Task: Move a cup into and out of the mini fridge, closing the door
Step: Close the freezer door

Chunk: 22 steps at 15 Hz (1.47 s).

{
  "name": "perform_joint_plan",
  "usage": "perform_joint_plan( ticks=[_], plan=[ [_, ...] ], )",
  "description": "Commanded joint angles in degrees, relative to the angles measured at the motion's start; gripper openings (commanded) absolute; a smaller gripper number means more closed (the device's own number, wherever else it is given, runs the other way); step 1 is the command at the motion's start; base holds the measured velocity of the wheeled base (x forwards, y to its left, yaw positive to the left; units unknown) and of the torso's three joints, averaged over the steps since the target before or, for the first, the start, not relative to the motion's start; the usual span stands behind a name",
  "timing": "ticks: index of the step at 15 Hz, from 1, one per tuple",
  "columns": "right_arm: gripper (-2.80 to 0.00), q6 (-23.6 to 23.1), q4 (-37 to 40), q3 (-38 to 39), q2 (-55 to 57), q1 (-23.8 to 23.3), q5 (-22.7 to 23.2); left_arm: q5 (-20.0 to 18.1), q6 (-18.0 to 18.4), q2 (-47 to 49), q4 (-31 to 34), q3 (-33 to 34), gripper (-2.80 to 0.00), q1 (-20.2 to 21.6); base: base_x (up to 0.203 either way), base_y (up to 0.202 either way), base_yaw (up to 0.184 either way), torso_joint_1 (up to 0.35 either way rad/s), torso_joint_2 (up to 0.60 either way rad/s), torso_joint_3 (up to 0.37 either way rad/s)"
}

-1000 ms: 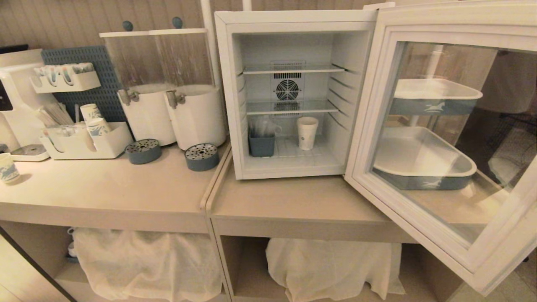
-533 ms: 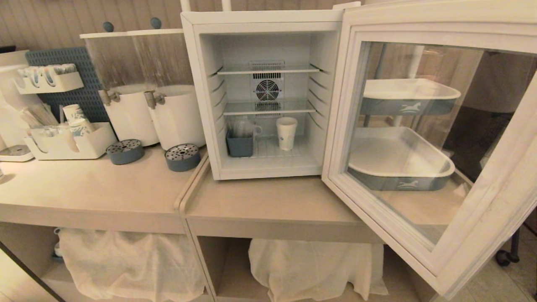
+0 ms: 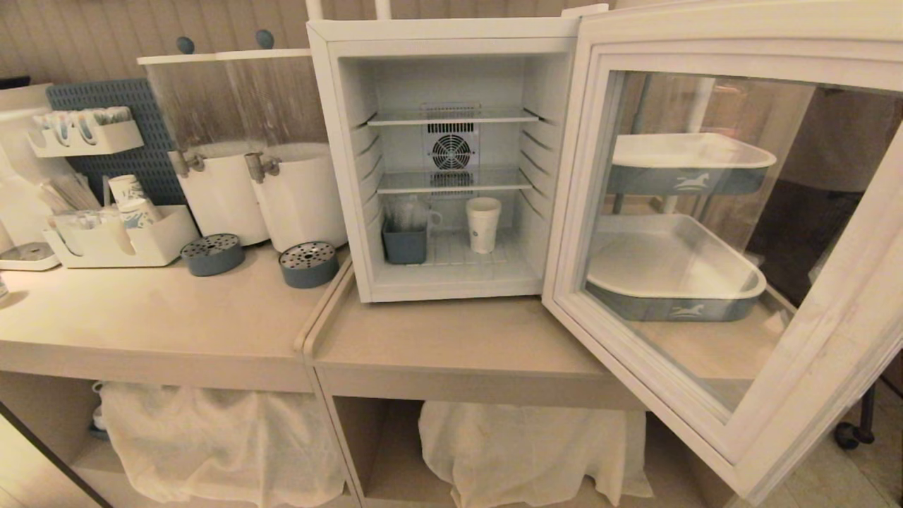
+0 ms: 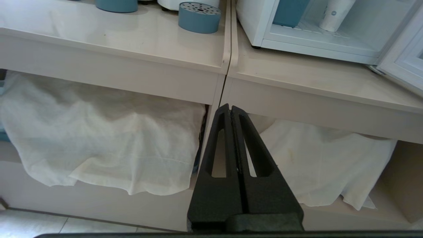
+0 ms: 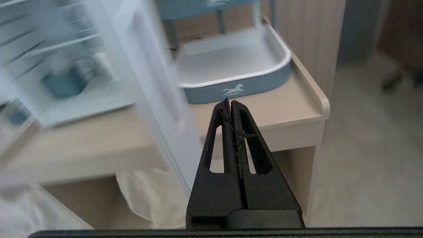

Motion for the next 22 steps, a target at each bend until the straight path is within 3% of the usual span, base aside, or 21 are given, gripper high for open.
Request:
perform_joint_plan(
  ticks=[1, 3, 4, 6, 7, 8, 9, 11, 12, 17, 20, 22],
  plan=[
    [-2.80, 2.8, -2.4, -5.5, 21.2, -1.5, -1.3, 0.0, 0.0, 0.0, 0.1, 0.0, -2.80, 0.0, 0.000, 0.000, 0.000, 0.000, 0.00, 0.000],
    [-2.80, 6.4, -4.9, -12.1, 34.7, -7.8, 0.3, 0.0, 0.0, 0.0, 0.1, 0.0, -2.80, 0.0, 0.000, 0.000, 0.000, 0.000, 0.00, 0.000],
    [-2.80, 7.5, -5.0, -15.2, 39.7, -13.6, 5.9, 0.0, 0.0, 0.0, 0.1, 0.0, -2.80, 0.0, 0.000, 0.000, 0.000, 0.000, 0.00, 0.000],
    [-2.80, 6.7, -3.5, -19.1, 43.9, -24.1, 30.3, 0.0, 0.1, 0.0, 0.1, 0.0, -2.80, 0.0, 0.000, 0.000, 0.000, 0.000, 0.00, 0.000],
    [-2.80, 4.6, -1.8, -21.1, 45.0, -29.5, 47.0, 0.0, 0.0, 0.0, 0.1, 0.0, -2.80, 0.0, 0.000, 0.000, 0.000, 0.000, 0.00, 0.000],
    [-2.80, 1.4, 1.1, -23.3, 46.4, -33.5, 60.3, 0.0, 0.0, 0.0, 0.1, 0.0, -2.80, 0.0, 0.000, 0.000, 0.000, 0.000, 0.00, 0.000],
    [-2.80, -2.8, 5.0, -25.3, 48.2, -36.2, 69.3, 0.0, 0.0, 0.0, 0.1, 0.0, -2.80, 0.0, 0.000, 0.000, 0.000, 0.000, 0.00, 0.000],
    [-2.80, -14.6, 11.1, -27.3, 51.3, -38.2, 83.0, 0.0, 0.0, 0.0, 0.1, 0.0, -2.80, 0.0, 0.000, 0.000, 0.000, 0.000, 0.00, 0.000],
    [-2.80, -17.4, 12.2, -27.0, 52.1, -36.5, 86.3, 0.0, 0.0, 0.0, 0.1, 0.0, -2.80, 0.0, 0.000, 0.000, 0.000, 0.000, 0.00, 0.000],
    [-2.80, -28.0, 12.2, -21.5, 50.9, -19.8, 87.4, 0.0, 0.1, 0.0, 0.1, 0.0, -2.80, 0.0, 0.000, 0.000, 0.000, 0.000, 0.00, 0.000],
    [-2.80, -29.4, 12.7, -19.2, 48.8, -10.3, 87.2, 0.1, 0.2, 0.0, 0.2, 0.0, -2.80, 0.0, 0.000, 0.000, 0.000, 0.000, 0.00, 0.000],
    [-2.80, -26.7, 12.8, -18.9, 47.0, -3.4, 86.2, 0.0, 0.2, 0.0, 0.1, 0.0, -2.80, 0.0, 0.000, 0.000, 0.000, 0.000, 0.00, 0.000]
  ],
)
